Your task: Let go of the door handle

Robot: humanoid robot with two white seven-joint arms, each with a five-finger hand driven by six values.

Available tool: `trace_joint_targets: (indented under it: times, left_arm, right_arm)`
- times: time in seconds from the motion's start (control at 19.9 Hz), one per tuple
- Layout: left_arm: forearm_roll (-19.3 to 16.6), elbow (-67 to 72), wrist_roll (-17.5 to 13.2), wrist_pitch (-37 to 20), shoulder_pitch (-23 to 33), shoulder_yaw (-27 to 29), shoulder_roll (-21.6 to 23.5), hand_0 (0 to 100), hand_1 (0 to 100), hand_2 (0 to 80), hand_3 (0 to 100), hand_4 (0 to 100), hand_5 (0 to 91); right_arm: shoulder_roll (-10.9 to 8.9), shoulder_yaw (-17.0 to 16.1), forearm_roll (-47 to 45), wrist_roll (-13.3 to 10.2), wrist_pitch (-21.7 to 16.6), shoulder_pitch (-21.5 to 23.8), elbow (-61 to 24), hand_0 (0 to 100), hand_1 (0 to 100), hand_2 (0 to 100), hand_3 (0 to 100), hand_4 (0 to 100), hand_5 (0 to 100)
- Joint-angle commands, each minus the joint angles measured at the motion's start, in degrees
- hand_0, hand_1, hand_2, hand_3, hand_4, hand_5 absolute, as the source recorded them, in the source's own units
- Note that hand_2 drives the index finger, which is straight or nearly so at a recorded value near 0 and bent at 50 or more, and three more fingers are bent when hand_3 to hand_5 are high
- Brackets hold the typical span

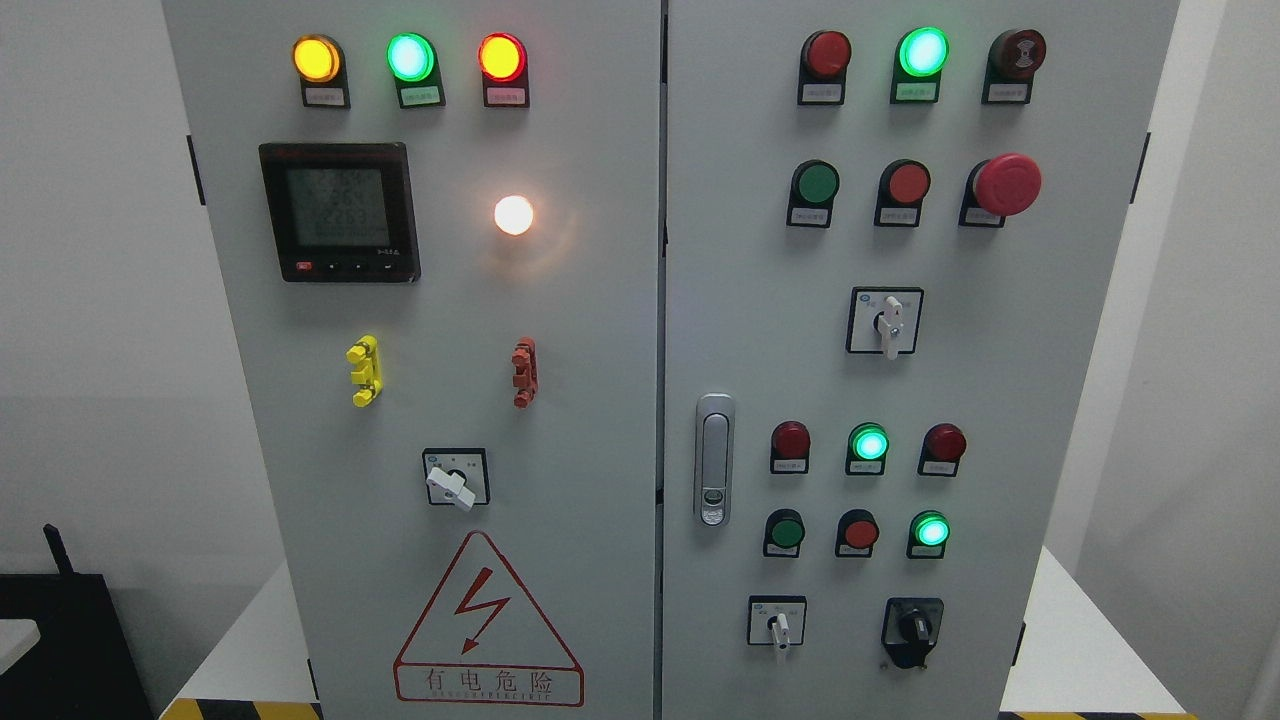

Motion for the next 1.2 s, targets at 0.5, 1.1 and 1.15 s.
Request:
trace_joint_targets:
  times: [0.5,1.1,1.15]
  left_arm:
    - [-1.58,-0.53,0.02,-0.03,0.01,0.0,0.0,12,39,0.0,0,0,0.0]
    - [-1.58,-0.53,0.02,-0.03,0.01,0.0,0.0,12,39,0.0,0,0,0.0]
    - [-1.58,-0.53,0.02,-0.03,0.01,0.0,0.0,12,39,0.0,0,0,0.0]
  right_arm:
    - [0.72,-0.64,4.13,-0.2,-0.11,-0.11,-1.43,49,7,0,9,7,7]
    - [9.34,-1.16,48.86,-20.68,1.03,-5.73,-3.02,38,41,0,78,75,91]
    - [9.69,-1.16,50.98,-20.77,2.34,-6.52,-3.02,37,42,0,82,80,94]
